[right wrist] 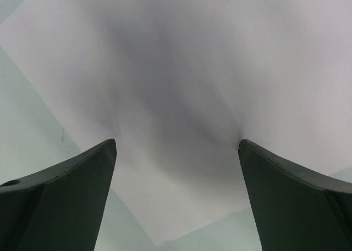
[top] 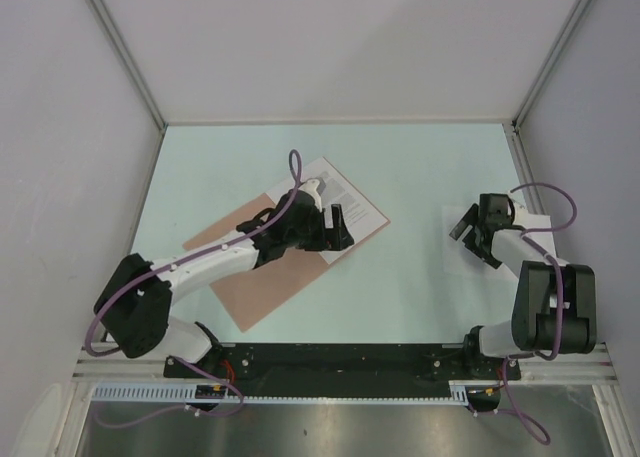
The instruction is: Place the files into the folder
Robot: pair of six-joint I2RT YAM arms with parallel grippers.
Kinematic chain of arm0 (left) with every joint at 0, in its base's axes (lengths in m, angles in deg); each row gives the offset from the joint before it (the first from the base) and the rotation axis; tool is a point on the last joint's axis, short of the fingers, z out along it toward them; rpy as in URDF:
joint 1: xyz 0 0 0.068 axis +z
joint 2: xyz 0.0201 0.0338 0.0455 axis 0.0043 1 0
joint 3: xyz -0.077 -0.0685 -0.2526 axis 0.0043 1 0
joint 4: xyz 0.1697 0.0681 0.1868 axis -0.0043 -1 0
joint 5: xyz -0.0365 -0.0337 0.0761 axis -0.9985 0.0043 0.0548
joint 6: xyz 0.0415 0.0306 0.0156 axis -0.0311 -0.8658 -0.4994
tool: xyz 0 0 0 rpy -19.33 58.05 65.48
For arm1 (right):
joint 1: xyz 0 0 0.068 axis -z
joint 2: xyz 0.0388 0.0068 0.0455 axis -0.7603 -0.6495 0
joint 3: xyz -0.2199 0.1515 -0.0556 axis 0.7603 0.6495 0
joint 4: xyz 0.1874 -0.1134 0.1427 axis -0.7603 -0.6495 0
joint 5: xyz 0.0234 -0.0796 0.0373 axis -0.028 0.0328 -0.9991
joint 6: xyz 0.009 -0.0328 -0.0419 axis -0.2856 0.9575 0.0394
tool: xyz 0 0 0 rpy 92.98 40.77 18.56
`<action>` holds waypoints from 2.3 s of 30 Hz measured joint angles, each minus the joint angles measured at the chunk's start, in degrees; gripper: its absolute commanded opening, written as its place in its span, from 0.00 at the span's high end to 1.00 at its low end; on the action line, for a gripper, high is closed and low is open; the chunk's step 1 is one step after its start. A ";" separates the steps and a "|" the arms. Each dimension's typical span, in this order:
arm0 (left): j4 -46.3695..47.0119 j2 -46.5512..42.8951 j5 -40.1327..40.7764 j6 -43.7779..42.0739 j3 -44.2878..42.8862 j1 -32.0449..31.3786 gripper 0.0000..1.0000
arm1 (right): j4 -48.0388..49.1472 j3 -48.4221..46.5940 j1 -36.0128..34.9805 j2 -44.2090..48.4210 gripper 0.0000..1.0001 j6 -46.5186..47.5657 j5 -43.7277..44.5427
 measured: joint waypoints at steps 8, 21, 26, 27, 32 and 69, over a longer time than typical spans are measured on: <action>-0.20 3.85 -2.49 -0.07 -5.11 -0.42 0.06 | 1.18 1.01 -14.75 1.05 0.03 -3.32 -0.96; 3.45 20.57 -7.58 0.20 -22.86 -3.65 0.09 | -8.04 4.83 -14.73 16.63 0.00 -11.89 -6.47; 6.23 33.22 -9.14 1.70 -33.70 -7.10 0.11 | -14.58 6.19 0.20 23.71 0.00 -14.23 -7.54; 6.54 35.89 -9.27 2.14 -36.02 -7.85 0.11 | -16.11 6.78 2.64 24.50 0.00 -14.58 -7.72; 6.64 47.30 -9.16 4.09 -45.99 -10.97 0.11 | -21.53 11.50 10.43 29.07 0.00 -15.76 -10.12; 7.13 50.07 -8.92 18.23 -42.88 -12.87 0.12 | 3.30 18.25 14.05 22.08 0.00 -19.82 -33.81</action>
